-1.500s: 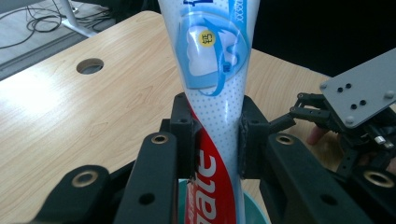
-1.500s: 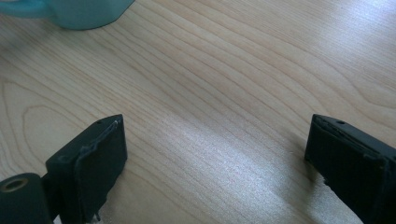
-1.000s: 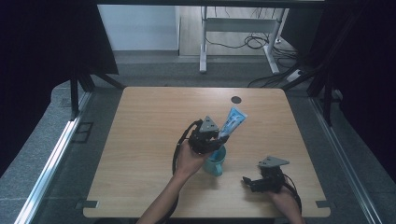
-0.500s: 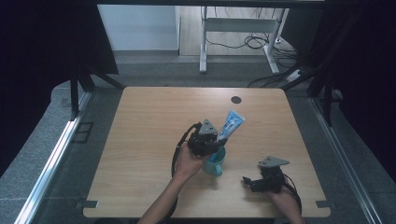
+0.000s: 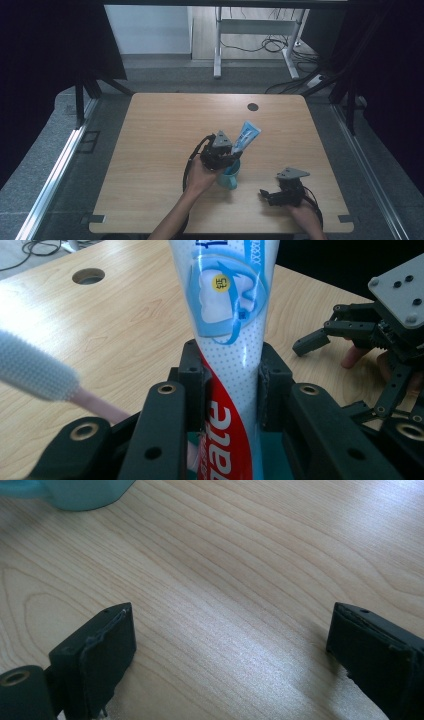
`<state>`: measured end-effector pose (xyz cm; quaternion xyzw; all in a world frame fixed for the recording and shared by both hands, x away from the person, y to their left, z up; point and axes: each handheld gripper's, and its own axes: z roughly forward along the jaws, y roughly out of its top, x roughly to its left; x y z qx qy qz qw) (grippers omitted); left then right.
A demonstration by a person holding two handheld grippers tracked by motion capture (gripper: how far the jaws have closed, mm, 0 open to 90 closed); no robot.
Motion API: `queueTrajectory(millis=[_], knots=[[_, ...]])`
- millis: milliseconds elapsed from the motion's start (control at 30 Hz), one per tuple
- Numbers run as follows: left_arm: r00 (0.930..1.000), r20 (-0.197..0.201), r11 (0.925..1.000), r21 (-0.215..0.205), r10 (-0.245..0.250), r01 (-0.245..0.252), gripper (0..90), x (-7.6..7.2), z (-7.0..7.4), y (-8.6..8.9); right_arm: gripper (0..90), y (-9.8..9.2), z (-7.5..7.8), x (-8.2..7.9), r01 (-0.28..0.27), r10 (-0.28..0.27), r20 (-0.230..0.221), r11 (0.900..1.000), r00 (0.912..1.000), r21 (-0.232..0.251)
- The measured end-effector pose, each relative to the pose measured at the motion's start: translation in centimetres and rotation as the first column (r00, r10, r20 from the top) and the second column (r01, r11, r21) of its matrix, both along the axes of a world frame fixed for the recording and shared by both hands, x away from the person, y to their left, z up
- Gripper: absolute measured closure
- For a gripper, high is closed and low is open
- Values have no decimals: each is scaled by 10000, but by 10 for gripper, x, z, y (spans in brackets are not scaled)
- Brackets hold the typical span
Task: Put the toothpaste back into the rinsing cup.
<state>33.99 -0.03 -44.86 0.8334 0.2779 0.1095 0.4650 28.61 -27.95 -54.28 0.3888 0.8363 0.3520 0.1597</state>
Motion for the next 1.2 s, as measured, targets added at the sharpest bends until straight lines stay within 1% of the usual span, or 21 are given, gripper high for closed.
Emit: queueTrajectory(millis=[267, 500, 600, 933, 1000, 1033, 1067, 1133, 1167, 1200], knots=[[10000, -57, 9996, 298, -16, 18, 692, -3, -4, 4, 53, 0, 0, 0, -16, 16, -8, 10000, 10000, -11], [9997, -243, 9979, 650, -58, 74, 684, -5, -10, 5, 53, 0, 0, 0, 2, -2, -16, 10000, 10000, 9], [9995, -314, 9984, 554, -49, 66, 678, -5, -10, 7, 53, 0, 0, 0, 4, -4, -17, 10000, 10000, 6], [9991, -409, 9988, 488, -80, 100, 655, -4, -11, 7, 53, 0, 0, 0, 3, -3, -10, 10000, 10000, 2], [9992, -383, 9986, 509, -92, 112, 636, -5, -11, 7, 53, 0, 0, 0, 5, -5, -20, 10000, 10000, 7], [9990, -427, 9984, 546, -126, 149, 590, -4, -11, 7, 53, 0, 0, 0, 7, -7, -25, 10000, 10000, 12], [9989, -461, 9979, 627, -120, 149, 590, -4, -11, 7, 53, 0, 0, 0, 7, -7, -25, 10000, 10000, 12], [9991, -408, 9968, 789, -72, 104, 554, -5, -11, 6, 53, 0, 0, 0, 3, -3, -18, 10000, 10000, 8], [9992, -398, 9970, 767, -86, 117, 532, -5, -11, 6, 53, 0, 0, 0, 5, -5, -16, 10000, 10000, 7], [9991, -406, 9972, 738, -86, 116, 532, -5, -11, 6, 53, 0, 0, 0, 5, -5, -16, 10000, 10000, 7]])
